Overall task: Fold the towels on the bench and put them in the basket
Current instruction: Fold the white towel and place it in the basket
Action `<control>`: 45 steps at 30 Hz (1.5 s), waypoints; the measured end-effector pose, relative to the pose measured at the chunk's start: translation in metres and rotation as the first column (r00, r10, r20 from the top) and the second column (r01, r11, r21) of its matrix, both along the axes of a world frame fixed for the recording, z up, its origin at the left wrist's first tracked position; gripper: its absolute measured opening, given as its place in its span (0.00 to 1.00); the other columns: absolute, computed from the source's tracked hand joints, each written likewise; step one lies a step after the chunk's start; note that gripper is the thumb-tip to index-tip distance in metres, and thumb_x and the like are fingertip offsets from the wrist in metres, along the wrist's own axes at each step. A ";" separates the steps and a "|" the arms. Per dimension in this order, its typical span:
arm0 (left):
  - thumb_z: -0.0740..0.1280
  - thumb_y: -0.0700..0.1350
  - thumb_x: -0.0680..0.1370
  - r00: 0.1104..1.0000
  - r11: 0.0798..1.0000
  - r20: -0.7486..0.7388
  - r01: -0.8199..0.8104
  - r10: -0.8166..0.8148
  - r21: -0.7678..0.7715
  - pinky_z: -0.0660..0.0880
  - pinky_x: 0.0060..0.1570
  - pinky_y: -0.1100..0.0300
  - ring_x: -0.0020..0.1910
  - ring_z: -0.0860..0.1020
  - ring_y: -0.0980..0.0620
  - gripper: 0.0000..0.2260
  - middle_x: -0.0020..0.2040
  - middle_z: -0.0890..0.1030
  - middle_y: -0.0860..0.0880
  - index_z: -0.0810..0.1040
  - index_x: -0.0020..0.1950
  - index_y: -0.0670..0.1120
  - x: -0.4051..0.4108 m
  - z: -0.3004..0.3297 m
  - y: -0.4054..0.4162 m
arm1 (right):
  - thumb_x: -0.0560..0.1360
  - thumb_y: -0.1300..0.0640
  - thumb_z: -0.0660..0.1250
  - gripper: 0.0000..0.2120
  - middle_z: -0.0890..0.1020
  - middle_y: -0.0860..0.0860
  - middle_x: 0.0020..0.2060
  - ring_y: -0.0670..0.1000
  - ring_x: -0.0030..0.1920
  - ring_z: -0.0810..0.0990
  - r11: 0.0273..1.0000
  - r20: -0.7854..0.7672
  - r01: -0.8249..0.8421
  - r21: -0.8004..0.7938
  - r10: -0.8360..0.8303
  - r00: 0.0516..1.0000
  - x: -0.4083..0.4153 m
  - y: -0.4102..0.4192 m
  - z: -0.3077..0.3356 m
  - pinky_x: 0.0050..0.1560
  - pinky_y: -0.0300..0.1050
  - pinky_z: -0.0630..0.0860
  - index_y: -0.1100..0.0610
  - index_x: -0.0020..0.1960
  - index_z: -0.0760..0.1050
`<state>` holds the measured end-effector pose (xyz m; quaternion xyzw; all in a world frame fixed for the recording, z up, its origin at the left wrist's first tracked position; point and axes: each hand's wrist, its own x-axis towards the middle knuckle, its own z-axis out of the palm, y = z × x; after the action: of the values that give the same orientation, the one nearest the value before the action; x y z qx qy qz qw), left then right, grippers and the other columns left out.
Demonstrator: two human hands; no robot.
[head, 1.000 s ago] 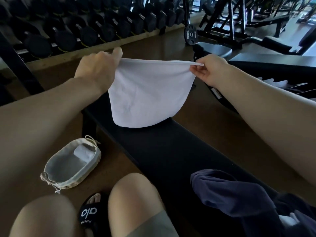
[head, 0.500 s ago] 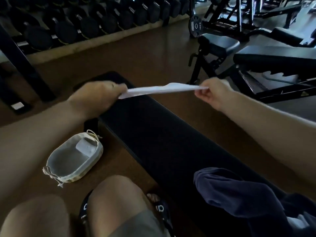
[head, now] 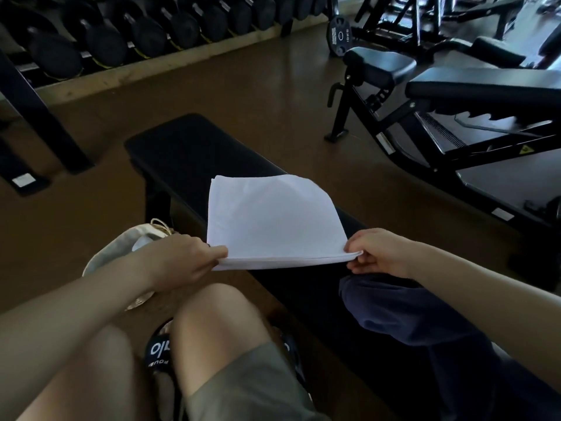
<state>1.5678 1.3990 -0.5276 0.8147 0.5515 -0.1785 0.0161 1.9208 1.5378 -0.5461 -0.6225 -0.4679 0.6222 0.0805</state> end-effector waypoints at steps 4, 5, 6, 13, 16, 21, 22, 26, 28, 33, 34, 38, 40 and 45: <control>0.57 0.50 0.85 0.988 0.997 0.151 -0.032 0.041 -0.065 0.72 0.40 0.56 0.36 0.76 0.52 0.04 0.35 0.74 0.53 0.69 0.52 0.54 -0.007 0.004 -0.005 | 0.78 0.67 0.67 0.10 0.76 0.56 0.31 0.55 0.44 0.85 0.995 0.002 -0.064 -0.077 0.064 0.998 0.000 0.000 0.008 0.49 0.48 0.84 0.68 0.56 0.82; 0.58 0.49 0.84 0.975 0.995 0.207 -0.064 0.078 -0.072 0.73 0.40 0.55 0.35 0.76 0.53 0.04 0.35 0.75 0.53 0.69 0.50 0.54 -0.009 0.005 -0.006 | 0.77 0.67 0.67 0.09 0.76 0.56 0.32 0.54 0.44 0.85 0.992 -0.007 -0.089 -0.091 0.089 0.996 0.001 0.001 0.011 0.50 0.48 0.84 0.68 0.55 0.82; 0.60 0.48 0.83 0.958 0.993 0.265 -0.092 0.109 -0.077 0.72 0.40 0.56 0.34 0.76 0.52 0.05 0.34 0.76 0.52 0.70 0.48 0.54 -0.011 0.007 -0.007 | 0.77 0.67 0.68 0.07 0.77 0.56 0.33 0.54 0.43 0.85 0.986 -0.020 -0.121 -0.110 0.120 0.993 0.002 0.001 0.016 0.50 0.48 0.83 0.68 0.52 0.83; 0.62 0.48 0.83 0.794 0.928 0.482 -0.306 0.371 -0.210 0.73 0.40 0.54 0.35 0.76 0.56 0.07 0.34 0.78 0.55 0.76 0.47 0.58 -0.033 0.023 -0.002 | 0.77 0.66 0.69 0.08 0.85 0.63 0.47 0.56 0.50 0.86 0.978 -0.136 -0.196 -0.073 0.185 0.973 0.000 0.014 0.046 0.53 0.46 0.84 0.68 0.55 0.82; 0.63 0.45 0.84 0.639 0.878 0.614 -0.422 0.464 -0.224 0.70 0.39 0.56 0.33 0.73 0.58 0.08 0.34 0.76 0.53 0.77 0.46 0.49 -0.030 0.017 0.010 | 0.77 0.72 0.67 0.07 0.85 0.63 0.50 0.57 0.54 0.86 0.989 -0.203 -0.143 -0.027 0.134 0.970 -0.009 0.028 0.047 0.62 0.50 0.80 0.69 0.51 0.83; 0.60 0.49 0.85 0.291 0.733 0.790 -0.624 0.540 -0.271 0.78 0.47 0.45 0.47 0.79 0.45 0.10 0.47 0.80 0.45 0.78 0.51 0.46 -0.028 0.002 0.032 | 0.77 0.67 0.72 0.03 0.82 0.58 0.47 0.50 0.45 0.82 0.980 -0.083 -0.072 0.185 0.088 0.993 -0.028 0.054 0.033 0.48 0.43 0.80 0.64 0.50 0.84; 0.59 0.49 0.86 0.226 0.694 0.812 -0.665 0.538 -0.275 0.77 0.46 0.48 0.47 0.78 0.46 0.10 0.47 0.79 0.46 0.77 0.52 0.46 -0.025 -0.001 0.037 | 0.77 0.64 0.72 0.05 0.81 0.57 0.45 0.50 0.43 0.80 0.962 -0.026 -0.071 0.263 0.081 0.996 -0.033 0.059 0.027 0.45 0.43 0.78 0.64 0.52 0.84; 0.57 0.53 0.86 0.111 0.572 0.839 -0.778 0.533 -0.260 0.73 0.42 0.51 0.44 0.76 0.48 0.13 0.46 0.77 0.48 0.76 0.52 0.47 -0.022 -0.016 0.061 | 0.81 0.57 0.68 0.09 0.83 0.56 0.51 0.53 0.52 0.82 0.933 0.005 -0.006 0.361 0.005 1.000 -0.057 0.076 0.003 0.58 0.49 0.80 0.61 0.57 0.80; 0.56 0.54 0.86 0.060 0.531 0.846 -0.801 0.529 -0.275 0.73 0.43 0.50 0.45 0.76 0.49 0.14 0.47 0.78 0.48 0.76 0.52 0.47 -0.023 -0.025 0.074 | 0.83 0.55 0.64 0.11 0.82 0.56 0.53 0.55 0.52 0.82 0.941 -0.032 0.076 0.328 -0.070 0.997 -0.067 0.082 -0.009 0.57 0.51 0.79 0.62 0.59 0.77; 0.57 0.55 0.85 -0.018 0.453 0.863 -0.846 0.505 -0.283 0.71 0.41 0.54 0.46 0.77 0.50 0.14 0.47 0.78 0.48 0.75 0.49 0.48 -0.028 -0.047 0.100 | 0.84 0.50 0.59 0.12 0.76 0.51 0.41 0.49 0.38 0.72 0.825 0.255 -0.071 0.561 -0.091 0.963 -0.087 0.094 -0.033 0.37 0.44 0.68 0.58 0.50 0.73; 0.57 0.55 0.85 -0.025 0.441 0.861 -0.852 0.507 -0.284 0.71 0.40 0.55 0.46 0.77 0.49 0.14 0.47 0.78 0.48 0.75 0.49 0.49 -0.029 -0.052 0.103 | 0.85 0.50 0.59 0.12 0.75 0.50 0.40 0.48 0.36 0.71 0.799 0.300 -0.112 0.592 -0.090 0.950 -0.089 0.095 -0.037 0.35 0.43 0.66 0.57 0.49 0.72; 0.57 0.56 0.85 -0.025 0.409 0.847 -0.868 0.531 -0.282 0.67 0.38 0.58 0.45 0.75 0.53 0.14 0.47 0.78 0.48 0.75 0.51 0.48 -0.031 -0.065 0.109 | 0.86 0.48 0.57 0.13 0.77 0.49 0.43 0.46 0.38 0.73 0.746 0.361 -0.153 0.648 -0.123 0.924 -0.096 0.095 -0.050 0.34 0.43 0.65 0.56 0.54 0.73; 0.57 0.56 0.85 -0.026 0.401 0.843 -0.871 0.537 -0.283 0.67 0.38 0.59 0.44 0.75 0.54 0.14 0.48 0.78 0.48 0.75 0.52 0.47 -0.031 -0.067 0.111 | 0.86 0.47 0.57 0.13 0.77 0.49 0.44 0.46 0.39 0.74 0.734 0.382 -0.167 0.659 -0.134 0.914 -0.098 0.097 -0.053 0.34 0.42 0.66 0.57 0.56 0.73; 0.61 0.58 0.83 -0.087 0.405 0.807 -0.831 0.584 -0.383 0.71 0.40 0.54 0.44 0.76 0.50 0.15 0.46 0.77 0.49 0.76 0.48 0.47 -0.033 -0.064 0.110 | 0.86 0.47 0.57 0.14 0.77 0.49 0.43 0.45 0.38 0.73 0.726 0.422 -0.210 0.655 -0.120 0.899 -0.098 0.101 -0.052 0.34 0.40 0.66 0.57 0.58 0.73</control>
<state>1.5353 1.5093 -0.5917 0.3412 0.8134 0.3721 0.2889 1.8225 1.6392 -0.5977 -0.6591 -0.6851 0.2510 0.1823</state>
